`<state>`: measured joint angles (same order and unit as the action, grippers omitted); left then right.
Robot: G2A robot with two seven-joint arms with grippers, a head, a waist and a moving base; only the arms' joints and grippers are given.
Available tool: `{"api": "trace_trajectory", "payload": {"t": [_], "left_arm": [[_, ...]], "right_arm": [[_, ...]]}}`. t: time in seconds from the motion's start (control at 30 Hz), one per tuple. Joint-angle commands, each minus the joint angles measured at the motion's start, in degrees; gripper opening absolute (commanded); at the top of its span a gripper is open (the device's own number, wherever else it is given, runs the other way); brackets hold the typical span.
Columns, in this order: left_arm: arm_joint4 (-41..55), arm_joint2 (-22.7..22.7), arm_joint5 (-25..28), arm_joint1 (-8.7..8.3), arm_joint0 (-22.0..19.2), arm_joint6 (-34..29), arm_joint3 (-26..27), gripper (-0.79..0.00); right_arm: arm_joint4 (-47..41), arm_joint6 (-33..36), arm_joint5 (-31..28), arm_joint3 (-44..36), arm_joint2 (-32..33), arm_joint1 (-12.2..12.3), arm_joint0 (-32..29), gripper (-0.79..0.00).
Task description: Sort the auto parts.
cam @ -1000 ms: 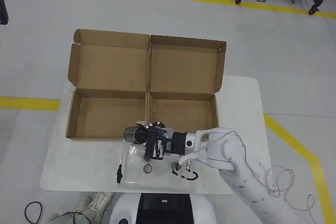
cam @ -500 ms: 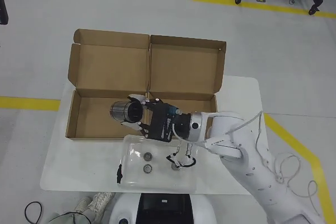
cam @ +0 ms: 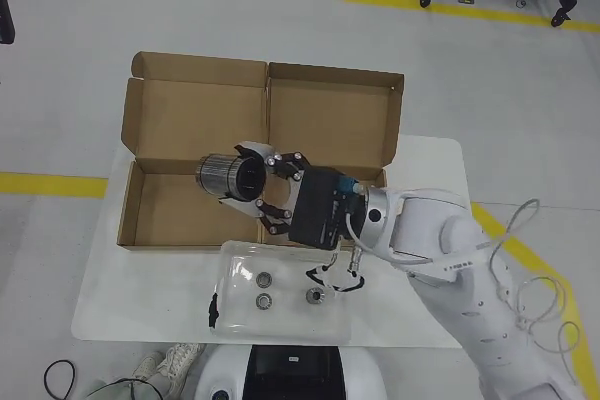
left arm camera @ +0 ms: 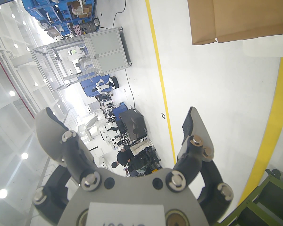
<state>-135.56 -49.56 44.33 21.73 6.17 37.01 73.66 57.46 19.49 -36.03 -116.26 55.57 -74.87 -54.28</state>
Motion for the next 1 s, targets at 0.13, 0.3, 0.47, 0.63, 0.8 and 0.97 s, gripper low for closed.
{"api": "trace_trajectory", "payload": {"t": [0.13, 0.3, 0.47, 0.63, 0.8, 0.97], "left_arm": [[0.0, 0.0, 0.0, 0.0, 0.0, 0.0, 0.0, 0.0], [0.0, 0.0, 0.0, 0.0, 0.0, 0.0, 0.0, 0.0], [0.0, 0.0, 0.0, 0.0, 0.0, 0.0, 0.0, 0.0], [0.0, 0.0, 0.0, 0.0, 0.0, 0.0, 0.0, 0.0], [0.0, 0.0, 0.0, 0.0, 0.0, 0.0, 0.0, 0.0], [0.0, 0.0, 0.0, 0.0, 0.0, 0.0, 0.0, 0.0]], "right_arm": [[1.1, -0.7, -1.1, -1.3, 0.9, 0.4, -1.8, -0.785], [2.6, -2.6, -2.5, -1.9, 1.3, 0.6, -2.5, -0.785], [5.2, -3.9, -3.4, -1.4, 0.1, 0.6, -3.2, -0.785], [7.5, -3.9, -3.0, -1.0, -0.4, 0.8, -4.1, -0.785], [10.1, -4.9, -2.4, -0.8, -0.8, 1.1, -7.3, -0.785], [13.4, -5.8, -1.7, 0.5, -1.4, 1.4, -10.2, -0.785]]}}
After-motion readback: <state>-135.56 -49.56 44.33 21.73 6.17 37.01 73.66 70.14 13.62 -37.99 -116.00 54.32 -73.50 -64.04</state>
